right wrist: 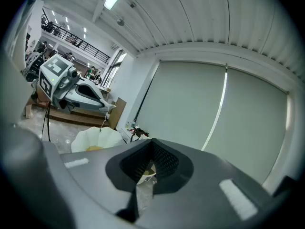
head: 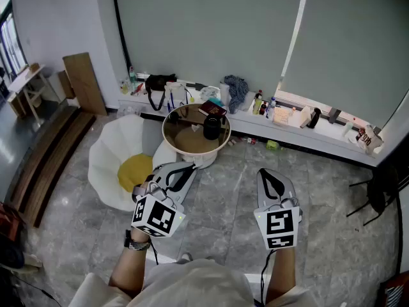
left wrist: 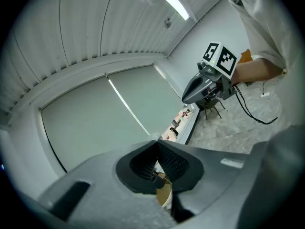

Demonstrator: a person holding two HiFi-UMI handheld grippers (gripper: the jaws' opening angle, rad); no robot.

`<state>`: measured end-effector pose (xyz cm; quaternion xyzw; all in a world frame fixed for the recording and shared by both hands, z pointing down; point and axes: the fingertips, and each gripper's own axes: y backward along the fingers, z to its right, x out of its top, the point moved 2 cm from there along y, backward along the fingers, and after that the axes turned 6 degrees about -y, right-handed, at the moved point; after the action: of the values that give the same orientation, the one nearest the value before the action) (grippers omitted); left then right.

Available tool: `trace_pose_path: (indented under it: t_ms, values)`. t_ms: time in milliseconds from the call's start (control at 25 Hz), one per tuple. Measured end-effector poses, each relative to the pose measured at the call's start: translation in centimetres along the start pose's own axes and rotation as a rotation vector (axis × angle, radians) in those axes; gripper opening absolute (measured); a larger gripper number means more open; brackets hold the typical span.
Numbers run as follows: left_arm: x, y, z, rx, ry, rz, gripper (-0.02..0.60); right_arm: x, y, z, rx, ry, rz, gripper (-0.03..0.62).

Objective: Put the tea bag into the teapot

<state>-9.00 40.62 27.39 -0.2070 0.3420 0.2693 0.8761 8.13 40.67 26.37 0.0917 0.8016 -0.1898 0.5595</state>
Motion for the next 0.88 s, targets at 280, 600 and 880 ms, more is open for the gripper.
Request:
trace_pose_path:
  t_ms: [280,600,880]
  values:
    - [-0.2,-1.9,0.3,0.004,-0.012,-0.015,0.006,-0.9,-0.9,1.7,0.007,-0.02,0.019,0.006]
    - [-0.7,-4.7,0.4,0.009,-0.012,-0.045,0.006,-1.8,-2.8,3.6,0.055,-0.027,0.042,0.006]
    - [-2.9,-10.1,-1.7,0.007,-0.002,-0.053,0.006,-3.1,-8.0,6.9,0.059,-0.072,0.042,0.006]
